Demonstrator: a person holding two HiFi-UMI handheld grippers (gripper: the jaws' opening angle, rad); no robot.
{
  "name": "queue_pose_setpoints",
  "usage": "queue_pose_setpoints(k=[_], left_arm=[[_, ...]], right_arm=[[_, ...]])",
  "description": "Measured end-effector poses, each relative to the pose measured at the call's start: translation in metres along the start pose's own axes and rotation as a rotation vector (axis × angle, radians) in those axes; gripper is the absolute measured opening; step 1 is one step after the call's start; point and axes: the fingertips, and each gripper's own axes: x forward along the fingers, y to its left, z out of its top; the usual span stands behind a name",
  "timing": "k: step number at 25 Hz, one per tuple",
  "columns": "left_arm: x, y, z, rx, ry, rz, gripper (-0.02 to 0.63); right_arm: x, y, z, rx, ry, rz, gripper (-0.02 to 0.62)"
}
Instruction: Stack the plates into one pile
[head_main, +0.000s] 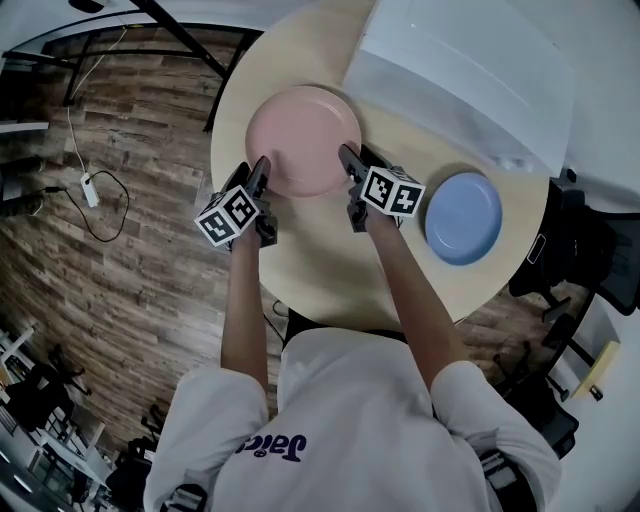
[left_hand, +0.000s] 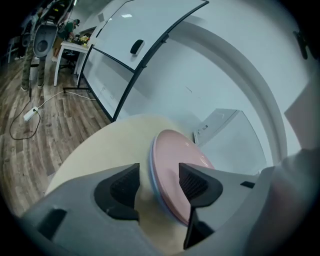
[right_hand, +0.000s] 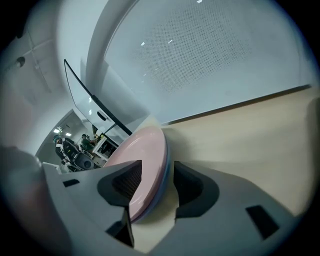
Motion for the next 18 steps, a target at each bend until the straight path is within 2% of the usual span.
queue_pose_setpoints(k=[3, 7, 14, 18], left_arm=[[0.005, -0.003, -0.004, -0.007, 0.016, -0.019, 0.241], [0.011, -0.002, -0.007, -0.016, 0.027, -0.009, 0.237], [0.011, 0.007, -0.013, -0.025, 0.046, 0.056, 0.101], [0.006, 0.003, -0.02, -0.019, 0.076, 0.064, 0.098]], right_arm=[[0.003, 0.001, -0.002, 0.004, 0.005, -0.004, 0.205], [0.007, -0.002, 0.0, 0.006, -0.004, -0.021, 0.157], [0.005, -0.009, -0.003, 0.055, 0.003, -0.044, 0.092], [-0.005, -0.011, -0.008, 0.105, 0.002, -0.054, 0.089]])
